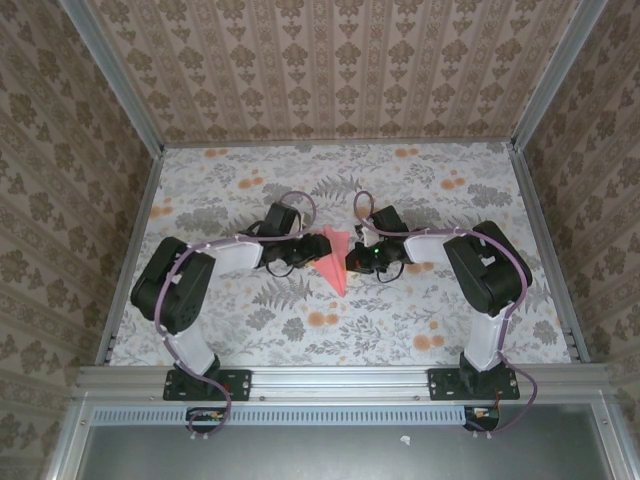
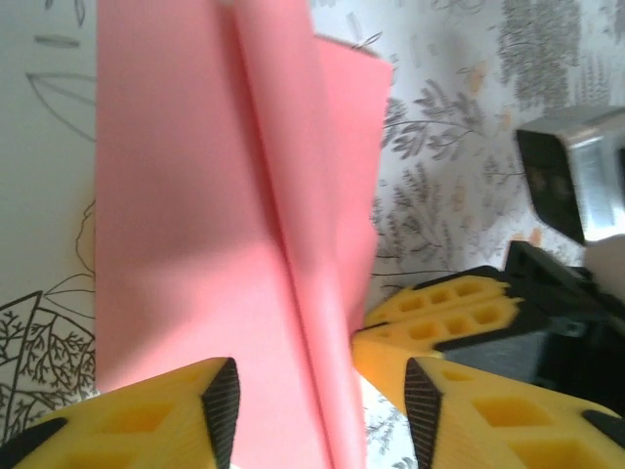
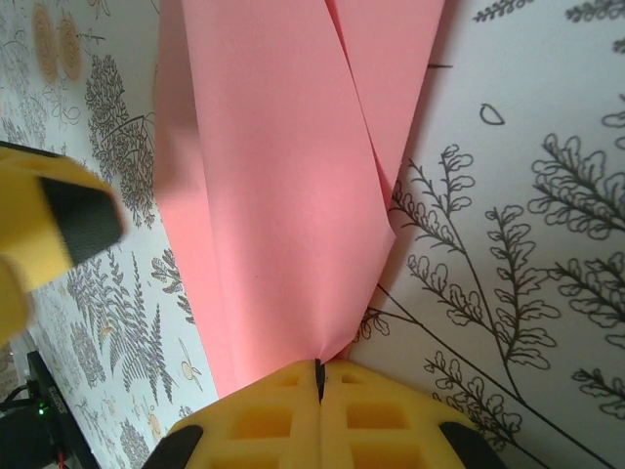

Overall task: Fold a paper plane with a square sheet of paper (fold left side to right side)
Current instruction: Fourth fold the wing at the center of the table.

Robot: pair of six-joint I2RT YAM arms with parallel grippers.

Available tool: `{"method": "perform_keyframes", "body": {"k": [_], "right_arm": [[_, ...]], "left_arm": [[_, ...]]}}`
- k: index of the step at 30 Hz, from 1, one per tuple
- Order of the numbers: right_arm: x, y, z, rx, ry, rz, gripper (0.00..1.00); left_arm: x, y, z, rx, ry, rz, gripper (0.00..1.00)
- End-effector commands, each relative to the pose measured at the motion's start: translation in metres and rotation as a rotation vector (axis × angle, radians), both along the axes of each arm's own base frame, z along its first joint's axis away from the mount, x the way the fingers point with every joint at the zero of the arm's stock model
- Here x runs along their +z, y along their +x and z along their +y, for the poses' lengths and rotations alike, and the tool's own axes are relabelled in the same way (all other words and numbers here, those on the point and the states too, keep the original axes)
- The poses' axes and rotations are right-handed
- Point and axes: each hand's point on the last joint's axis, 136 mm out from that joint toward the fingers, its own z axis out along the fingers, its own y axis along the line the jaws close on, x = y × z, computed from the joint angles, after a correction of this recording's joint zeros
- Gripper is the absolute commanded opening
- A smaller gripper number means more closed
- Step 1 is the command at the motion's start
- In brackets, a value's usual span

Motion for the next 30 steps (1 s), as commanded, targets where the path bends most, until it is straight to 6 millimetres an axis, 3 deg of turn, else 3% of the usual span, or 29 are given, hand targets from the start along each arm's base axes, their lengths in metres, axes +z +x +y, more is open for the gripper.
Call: {"method": "perform_keyframes", "body": {"k": [1,6,14,30], "right_arm": [[-0.021,-0.008,-0.012,-0.008,-0.081,0.057,0.00],[-0.021,-0.008,-0.012,-0.006,-0.085,0.057,0.00],[-0.020,-0.009,-0.011,0.004,-0.091,0.058,0.00],[-0.020,-0.010,-0.010,0.018,-0.103,0.055,0.00]], "left_arm": [[0.026,0.006,-0.010,-0.049,-0.025,-0.054,0.43],[0.020,0.009,-0.035,-0.101,-0.051,-0.033,0.26],[0.001,0.016,-0.050,-0.120,-0.048,0.004,0.21],[-0.049,0.005,-0.026,-0.075,0.057,0.082,0.20]]}}
